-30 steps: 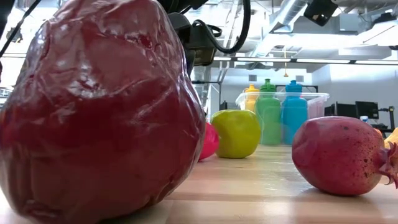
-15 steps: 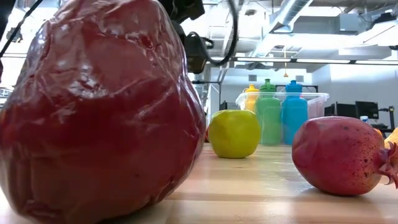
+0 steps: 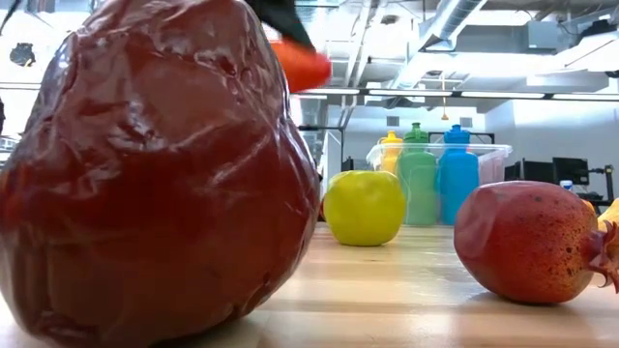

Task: Pick & Place Food Item
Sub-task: Put the orange mango into the bottom transparent bin

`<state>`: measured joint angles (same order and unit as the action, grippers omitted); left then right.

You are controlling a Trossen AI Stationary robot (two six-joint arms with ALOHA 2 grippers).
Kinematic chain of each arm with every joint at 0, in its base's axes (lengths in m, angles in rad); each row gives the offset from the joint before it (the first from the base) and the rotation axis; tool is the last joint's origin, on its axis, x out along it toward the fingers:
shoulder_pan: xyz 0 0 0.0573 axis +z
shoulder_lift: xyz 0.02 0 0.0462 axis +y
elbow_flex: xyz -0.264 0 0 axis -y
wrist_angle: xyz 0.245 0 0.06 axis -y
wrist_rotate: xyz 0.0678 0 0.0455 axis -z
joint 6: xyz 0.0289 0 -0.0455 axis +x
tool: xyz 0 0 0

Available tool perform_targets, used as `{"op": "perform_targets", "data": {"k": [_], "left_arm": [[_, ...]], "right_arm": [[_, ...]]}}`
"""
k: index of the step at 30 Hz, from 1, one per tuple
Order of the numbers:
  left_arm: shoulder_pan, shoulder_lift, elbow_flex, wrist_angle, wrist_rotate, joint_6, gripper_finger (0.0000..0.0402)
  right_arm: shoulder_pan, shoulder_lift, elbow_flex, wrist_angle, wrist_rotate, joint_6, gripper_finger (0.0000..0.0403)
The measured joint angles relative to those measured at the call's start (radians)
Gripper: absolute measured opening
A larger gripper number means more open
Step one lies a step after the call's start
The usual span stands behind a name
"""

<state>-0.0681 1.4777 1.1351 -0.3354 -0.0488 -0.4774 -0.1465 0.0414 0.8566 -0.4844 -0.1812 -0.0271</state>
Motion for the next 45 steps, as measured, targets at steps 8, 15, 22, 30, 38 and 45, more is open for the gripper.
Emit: {"op": "perform_targets", "data": {"k": [8, 15, 22, 30, 38, 45], "left_arm": [[0.014, -0.278, 0.002, 0.050, -0.072, 0.013, 0.0199], [-0.035, -0.472, 0.002, 0.112, -0.121, 0.104, 0.0203], [-0.056, -0.573, 0.002, 0.114, -0.130, 0.153, 0.0210], [-0.082, -0.608, 0.002, 0.053, -0.128, 0.143, 0.0207], [-0.101, -0.571, 0.002, -0.056, -0.070, 0.109, 0.0208], [-0.252, -0.486, 0.002, -0.292, 0.054, -0.176, 0.0211]], "right_arm": [[0.017, 0.070, -0.222, 0.169, 0.032, 0.031, 0.0007], [0.050, 0.217, -0.468, 0.335, -0.008, 0.266, 0.0003], [0.102, 0.294, -0.643, 0.517, -0.029, 0.516, 0.0002], [0.112, 0.312, -0.682, 0.505, -0.028, 0.708, 0.0004], [0.112, 0.312, -0.682, 0.488, -0.027, 0.708, 0.0006], [0.112, 0.313, -0.682, 0.486, -0.027, 0.708, 0.0006]]}}
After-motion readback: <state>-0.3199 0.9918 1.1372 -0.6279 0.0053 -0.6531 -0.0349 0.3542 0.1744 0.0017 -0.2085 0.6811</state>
